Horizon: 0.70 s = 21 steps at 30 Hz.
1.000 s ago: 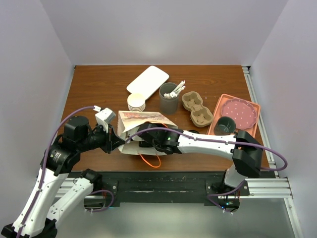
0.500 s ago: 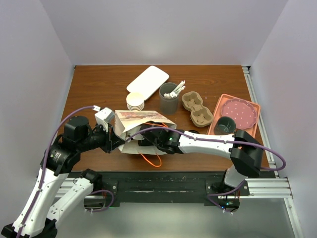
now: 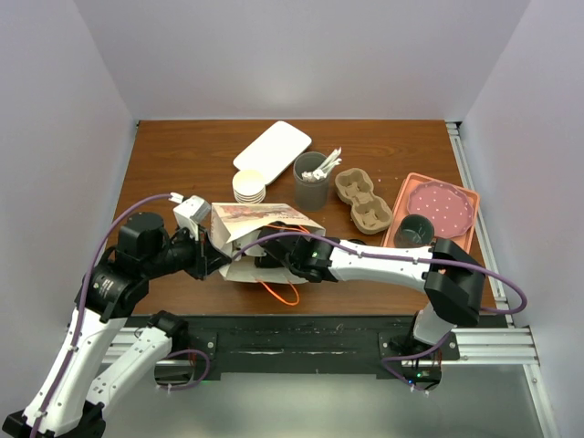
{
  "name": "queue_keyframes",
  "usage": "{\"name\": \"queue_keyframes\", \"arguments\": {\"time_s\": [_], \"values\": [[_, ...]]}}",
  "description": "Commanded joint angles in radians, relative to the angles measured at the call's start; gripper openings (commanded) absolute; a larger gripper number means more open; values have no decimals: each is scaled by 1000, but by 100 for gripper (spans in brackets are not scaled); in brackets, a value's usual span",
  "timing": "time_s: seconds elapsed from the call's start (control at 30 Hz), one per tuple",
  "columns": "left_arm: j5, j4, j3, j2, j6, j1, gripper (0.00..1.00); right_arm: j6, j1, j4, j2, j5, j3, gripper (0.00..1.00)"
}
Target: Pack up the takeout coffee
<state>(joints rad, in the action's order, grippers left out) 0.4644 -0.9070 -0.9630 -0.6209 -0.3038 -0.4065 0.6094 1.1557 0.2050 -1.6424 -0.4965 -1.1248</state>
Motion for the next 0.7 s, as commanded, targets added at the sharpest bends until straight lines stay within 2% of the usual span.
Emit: {"name": "queue_keyframes", "arguments": {"time_s": [0.0,0.47,0.67], "values": [[62,42,-57,0,-83,-3,0,-36,-27,114,46,-4,-75,72],[68,28,-111,-42,-139,-3,0,-103,-27,347,113,82,-141,75],[89,14,-105,-60,-156,-3,5,-129,-27,408,124,136,-151,76]]}}
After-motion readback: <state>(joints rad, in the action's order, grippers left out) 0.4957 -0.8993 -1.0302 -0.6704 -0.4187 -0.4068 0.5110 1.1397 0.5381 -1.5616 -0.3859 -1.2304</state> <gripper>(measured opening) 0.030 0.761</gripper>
